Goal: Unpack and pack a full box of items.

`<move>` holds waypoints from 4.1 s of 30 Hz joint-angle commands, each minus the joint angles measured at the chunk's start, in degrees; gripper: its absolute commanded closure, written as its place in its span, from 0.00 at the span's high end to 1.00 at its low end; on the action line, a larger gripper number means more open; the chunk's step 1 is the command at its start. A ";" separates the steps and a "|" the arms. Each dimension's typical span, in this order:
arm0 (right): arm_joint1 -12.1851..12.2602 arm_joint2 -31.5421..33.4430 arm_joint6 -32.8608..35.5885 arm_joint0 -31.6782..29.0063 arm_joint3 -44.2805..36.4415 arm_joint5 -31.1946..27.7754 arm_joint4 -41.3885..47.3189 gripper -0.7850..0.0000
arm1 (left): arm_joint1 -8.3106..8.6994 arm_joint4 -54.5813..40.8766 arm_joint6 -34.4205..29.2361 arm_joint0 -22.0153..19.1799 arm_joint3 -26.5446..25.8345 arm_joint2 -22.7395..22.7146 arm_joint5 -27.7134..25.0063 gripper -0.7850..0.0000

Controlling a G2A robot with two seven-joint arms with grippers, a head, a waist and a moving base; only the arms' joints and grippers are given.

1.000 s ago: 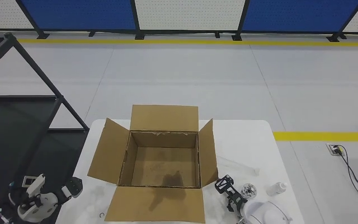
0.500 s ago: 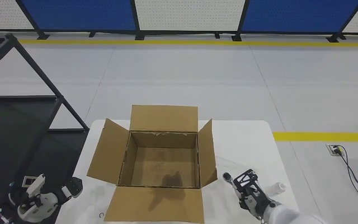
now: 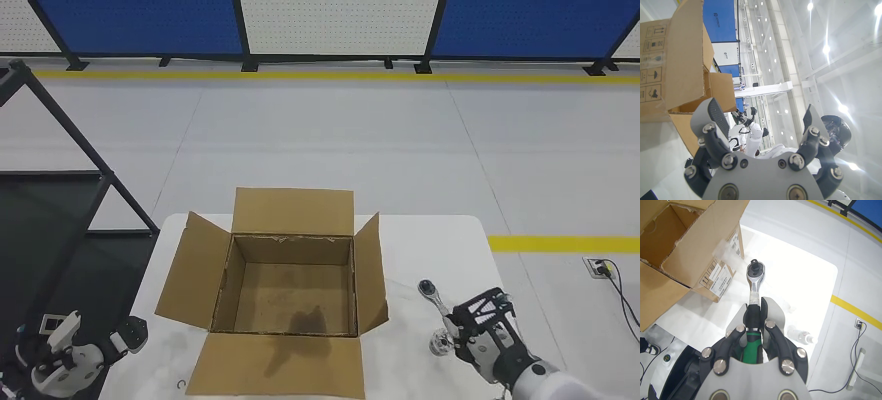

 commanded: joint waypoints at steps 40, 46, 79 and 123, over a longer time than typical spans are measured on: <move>-2.02 -26.57 -11.38 24.60 9.17 -1.25 3.85 0.00 | -0.28 -1.73 5.12 1.64 -0.17 -2.16 -0.83 1.00; -4.47 -36.80 -10.02 37.08 20.68 3.29 3.72 0.00 | -0.56 -3.64 5.24 3.31 0.15 -3.28 -1.79 1.00; -11.75 -51.78 -17.18 54.61 53.95 -0.35 12.99 0.00 | -0.97 -3.05 9.08 4.11 -2.55 -3.16 -0.41 1.00; -29.46 -65.98 -18.32 70.03 96.64 -5.39 14.83 0.25 | -1.56 -3.02 9.43 4.32 -3.14 -3.60 -0.50 1.00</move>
